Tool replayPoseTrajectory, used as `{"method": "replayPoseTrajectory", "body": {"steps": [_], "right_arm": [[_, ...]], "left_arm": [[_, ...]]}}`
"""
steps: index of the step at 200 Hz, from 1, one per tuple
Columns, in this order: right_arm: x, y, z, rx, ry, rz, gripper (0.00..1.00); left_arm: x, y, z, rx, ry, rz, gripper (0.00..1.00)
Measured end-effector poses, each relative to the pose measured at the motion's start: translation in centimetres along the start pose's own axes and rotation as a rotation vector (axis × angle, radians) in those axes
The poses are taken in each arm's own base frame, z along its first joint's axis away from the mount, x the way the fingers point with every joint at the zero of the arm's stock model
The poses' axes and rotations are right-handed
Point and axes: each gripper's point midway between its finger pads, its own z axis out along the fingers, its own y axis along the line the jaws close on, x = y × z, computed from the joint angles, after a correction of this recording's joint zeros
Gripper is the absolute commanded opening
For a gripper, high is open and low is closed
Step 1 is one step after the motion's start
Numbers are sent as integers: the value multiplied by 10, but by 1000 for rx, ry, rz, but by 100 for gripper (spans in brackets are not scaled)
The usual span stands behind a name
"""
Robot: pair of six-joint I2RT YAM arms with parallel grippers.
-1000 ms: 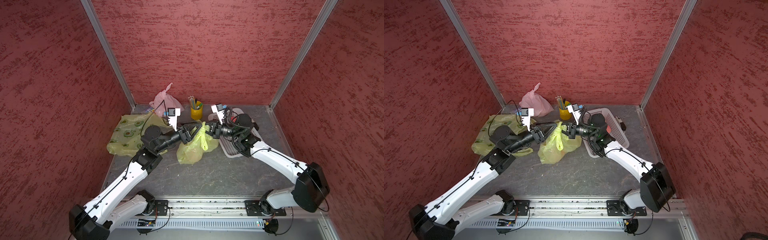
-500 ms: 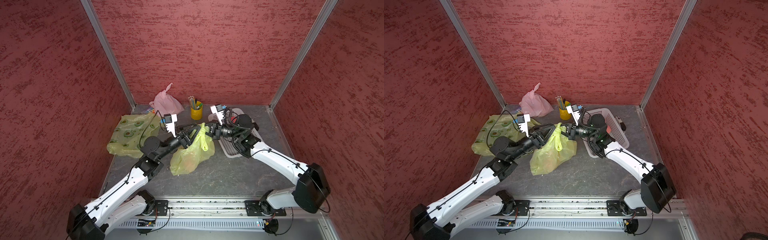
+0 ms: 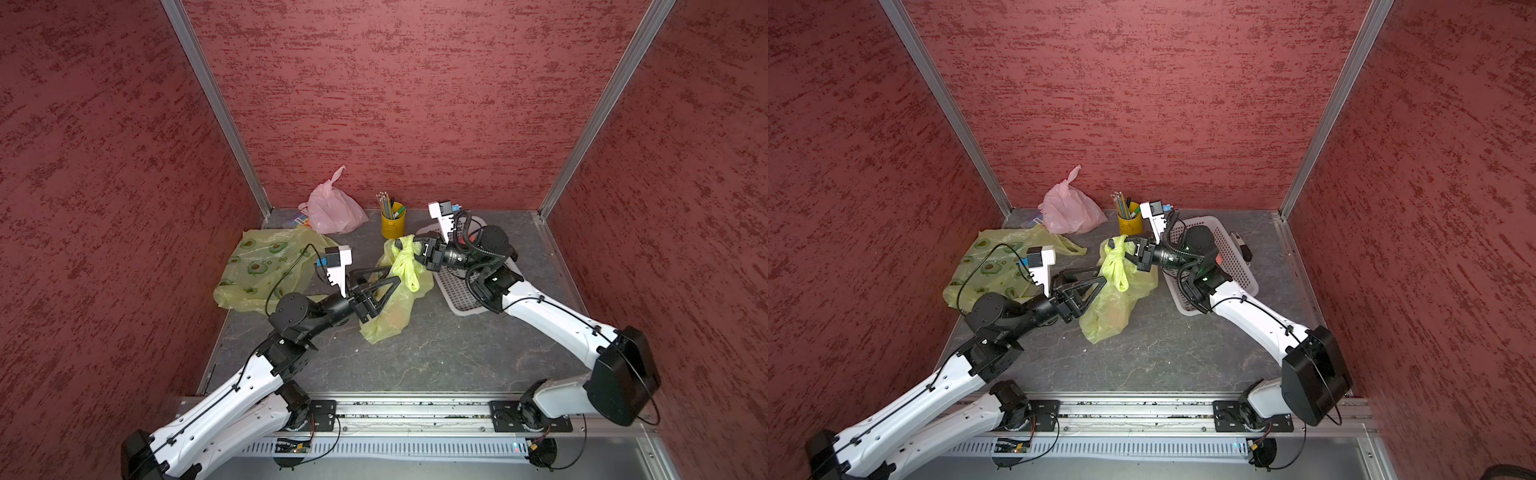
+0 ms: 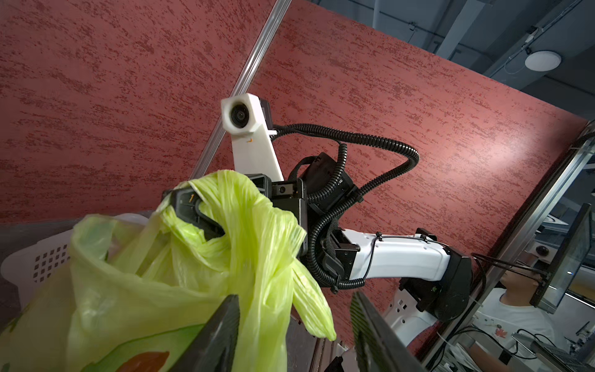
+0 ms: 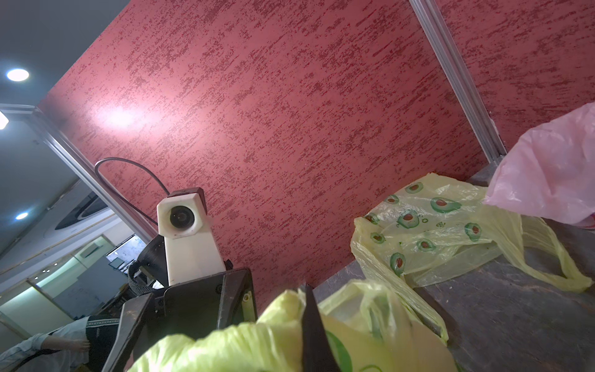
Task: Place the peach into a plastic bag & tie a knot
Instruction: Cross the plastic bag at the center of the board.
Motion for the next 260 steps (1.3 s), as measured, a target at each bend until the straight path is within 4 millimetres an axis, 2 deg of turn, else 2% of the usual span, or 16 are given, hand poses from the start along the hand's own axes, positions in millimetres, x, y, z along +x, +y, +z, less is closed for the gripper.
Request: {"method": "replayPoseTrajectory", "body": {"steps": [22,42,62,118,148,206,260], "right_arm": [[-1,1,1,-9,-7,7,0],[-4,4,2,-25,-17,19,0],[-7,8,3,-56,-32,35,0],[-8,23,12,-198,-63,115,0],[-7,31,11,-260,-72,153,0],[-5,37,8,-307,-60,218,0],[4,25,10,-334,-47,311,0]], "left_arm": [[14,15,11,-25,45,-21,57],[34,33,21,-60,104,-53,44],[42,42,29,-63,122,-75,33],[37,41,32,-37,84,-90,18],[33,50,31,-54,73,-108,12],[23,67,27,-94,44,-145,11],[30,85,25,-136,83,-196,5]]}}
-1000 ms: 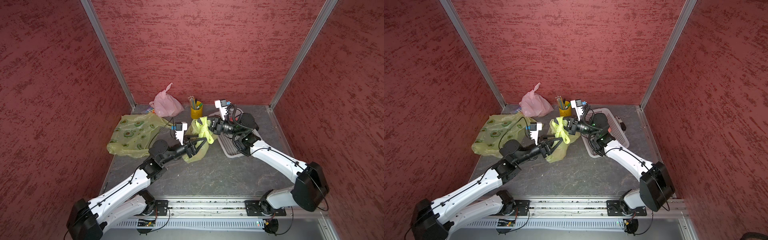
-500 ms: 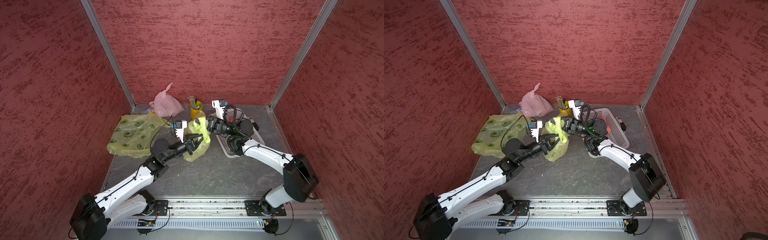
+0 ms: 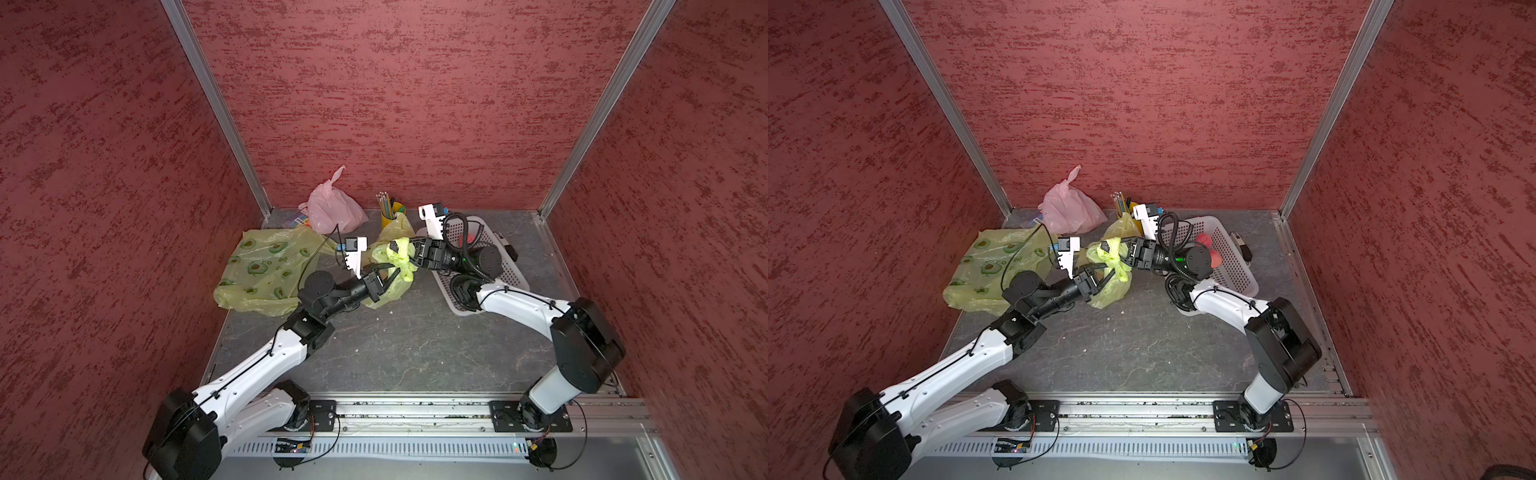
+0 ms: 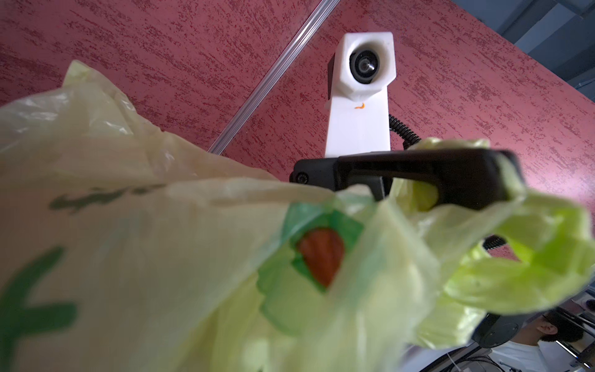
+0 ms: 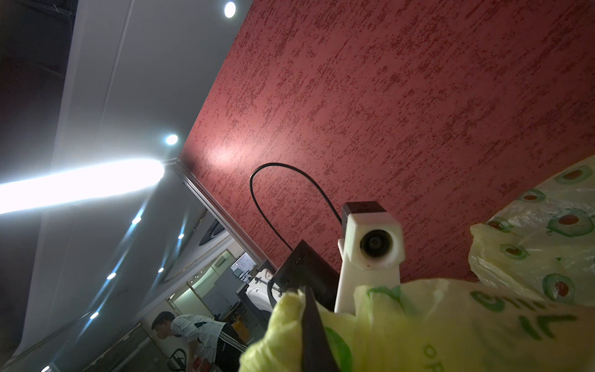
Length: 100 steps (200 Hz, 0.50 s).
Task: Place the peach into a plastic bag & tie a knot
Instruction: Cross the plastic bag at the center of the board.
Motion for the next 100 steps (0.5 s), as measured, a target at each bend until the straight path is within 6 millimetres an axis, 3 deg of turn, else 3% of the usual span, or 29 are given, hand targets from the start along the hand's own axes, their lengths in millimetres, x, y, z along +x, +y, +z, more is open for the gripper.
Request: {"method": "replayPoseTrajectory", "body": {"steps": [46,84,100], "right_arm": [[1,-7,0,31,9,4,0],[5,-17,-2,155,41,-90,0],[2,-16,-5,169,44,-136,0]], "left_arm": [[1,4,7,14,21,-23,7],[9,15,-1,-49,57,-54,27],[14,18,-4,-70,79,-55,29]]}}
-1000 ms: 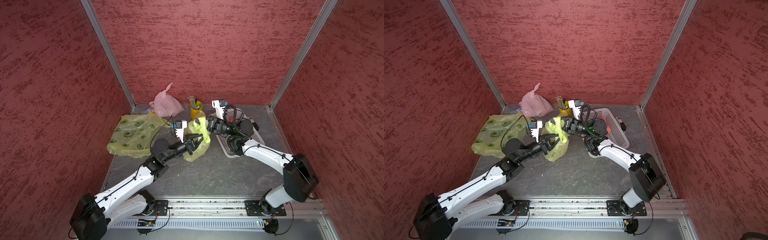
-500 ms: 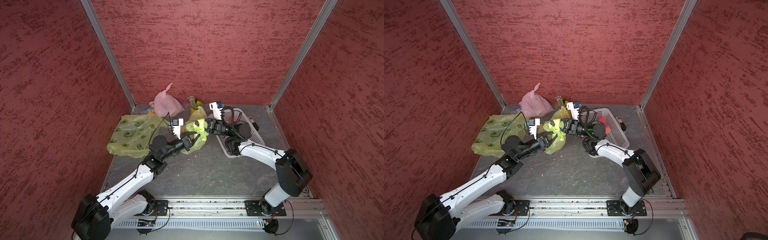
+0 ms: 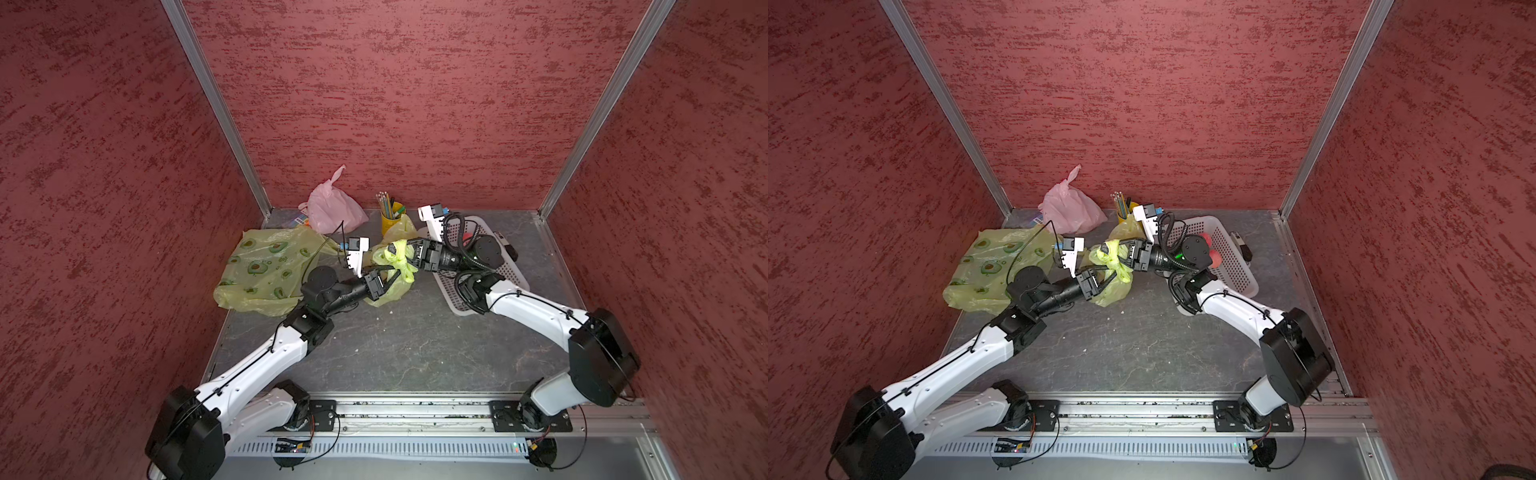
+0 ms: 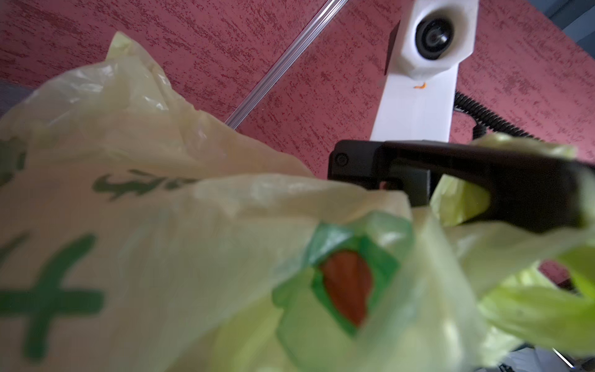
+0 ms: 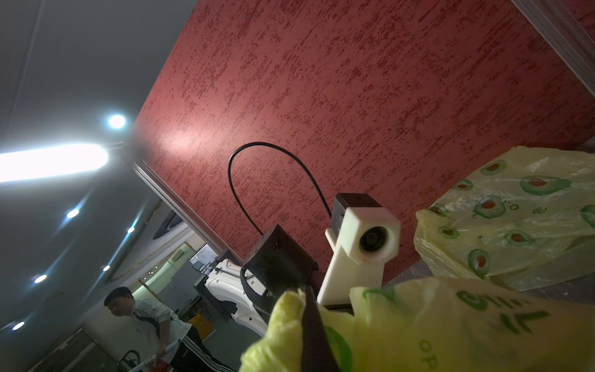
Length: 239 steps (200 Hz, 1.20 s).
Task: Place the peach into a plastic bag & tie a knot
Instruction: Cross the plastic bag at the center of the board, then tie the plastic bag at the center of the board.
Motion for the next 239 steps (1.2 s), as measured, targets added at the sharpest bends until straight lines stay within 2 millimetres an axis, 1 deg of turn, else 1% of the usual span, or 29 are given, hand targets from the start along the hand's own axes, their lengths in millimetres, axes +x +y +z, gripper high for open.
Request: {"method": "replayPoseTrajectory", "body": {"steps": [18,26,40,52,60,74,87,98,110,133,171,186,202,211,226,239], "right_arm": [[3,-10,-4,14,8,-16,0],[7,-17,-5,21,16,-10,0],[18,-39,-9,43,33,21,0],[33,-63,-14,71,44,61,0],[47,-81,-18,94,58,102,0],[68,-106,-26,127,77,161,0],[83,-121,-32,147,90,203,0],[89,-128,-34,153,94,216,0],[90,-129,-34,147,93,212,0],[85,-126,-35,129,82,185,0],[78,-125,-39,123,67,163,0],[77,-127,-40,125,65,161,0],[77,-129,-40,126,64,161,0],[78,-130,-41,127,65,163,0],[79,-131,-40,127,70,167,0],[79,-131,-40,125,72,167,0]], "left_arm": [[9,10,1,-26,30,-20,27],[17,19,3,-42,47,-34,27],[37,40,5,-76,81,-62,26],[59,60,4,-118,118,-90,27],[75,75,2,-153,141,-113,27],[98,95,-4,-198,174,-147,28],[110,107,-8,-232,188,-167,31],[114,112,-10,-247,189,-178,36],[113,112,-10,-248,185,-179,45],[109,107,-12,-243,179,-164,59],[102,88,-28,-245,181,-149,74],[99,78,-38,-245,184,-140,77],[94,65,-50,-245,185,-123,78],[90,58,-56,-246,183,-116,75],[76,44,-68,-243,158,-96,67],[60,32,-76,-232,123,-83,54]]}}
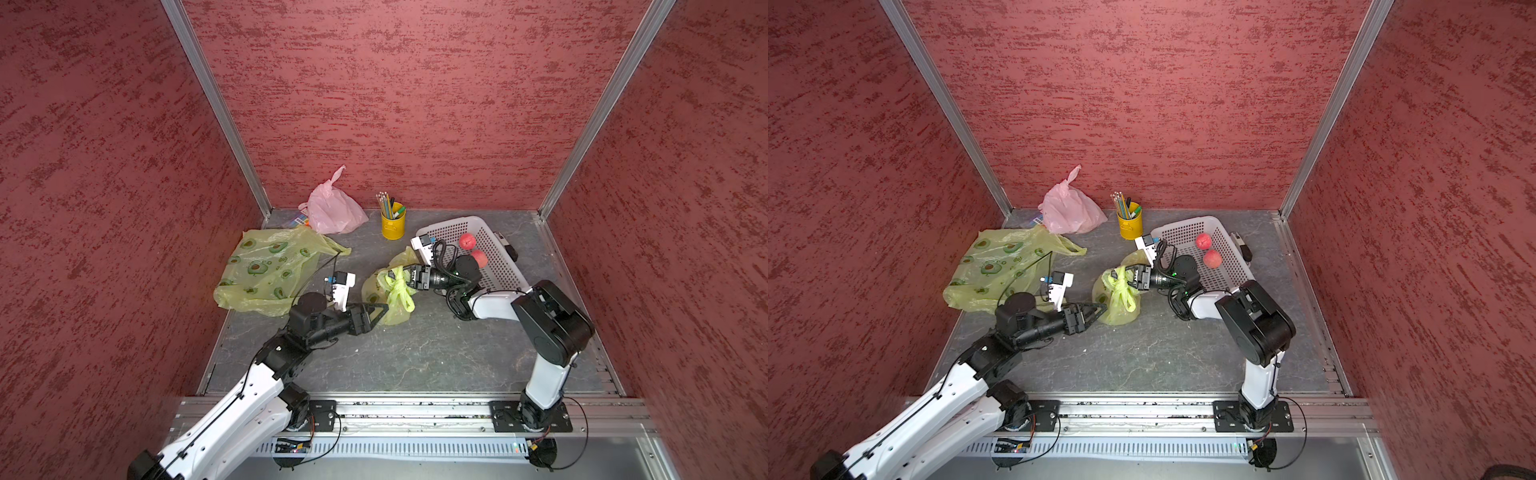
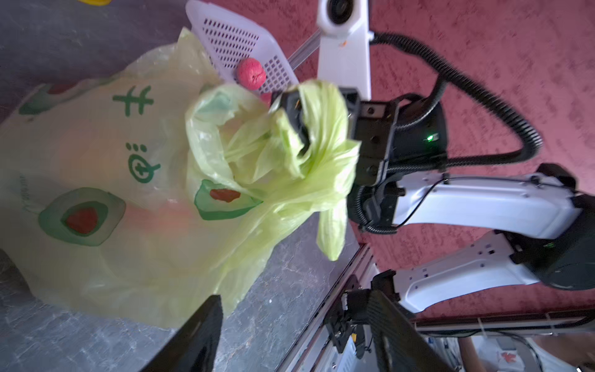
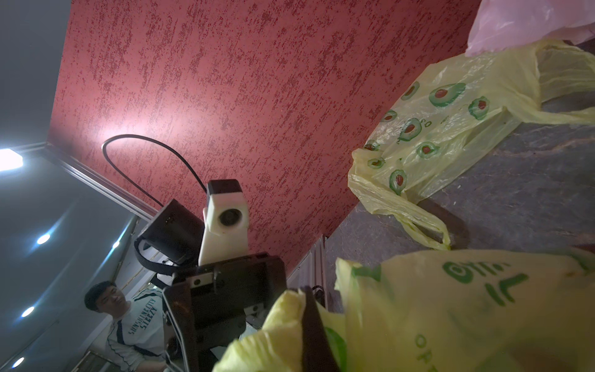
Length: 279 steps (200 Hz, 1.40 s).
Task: Place the peach into a plastic bag & tie a knot
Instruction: Tie the plastic bag at the center of the board.
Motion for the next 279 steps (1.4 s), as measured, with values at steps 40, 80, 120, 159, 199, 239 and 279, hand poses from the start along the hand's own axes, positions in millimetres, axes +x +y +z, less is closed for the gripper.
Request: {"method": "replayPoseTrajectory", "body": {"steps": [40,80,120,159,199,239,279], "right_arm": [[0,1,1,-4,5,-5,0],[-1,2,1,-5,5,-10,0],[-6,6,3,-14,2,-23,0],[-6,5,3,-13,3,-21,0],[-6,6,3,-13,4,-21,0],[-6,6,3,-13,4,-21,0],[-5,5,3,-13,5,-20,0]], "left_arm": [[-46,-19,-7,93,-72,-75,40],[-48,-1,30,126,28,-223,39],[-45,-4,39,154,58,-241,40],[-43,-7,48,177,70,-227,40],[-40,-2,55,166,88,-235,39],[-40,-1,56,157,83,-226,39],[-38,2,55,141,86,-224,40]]}}
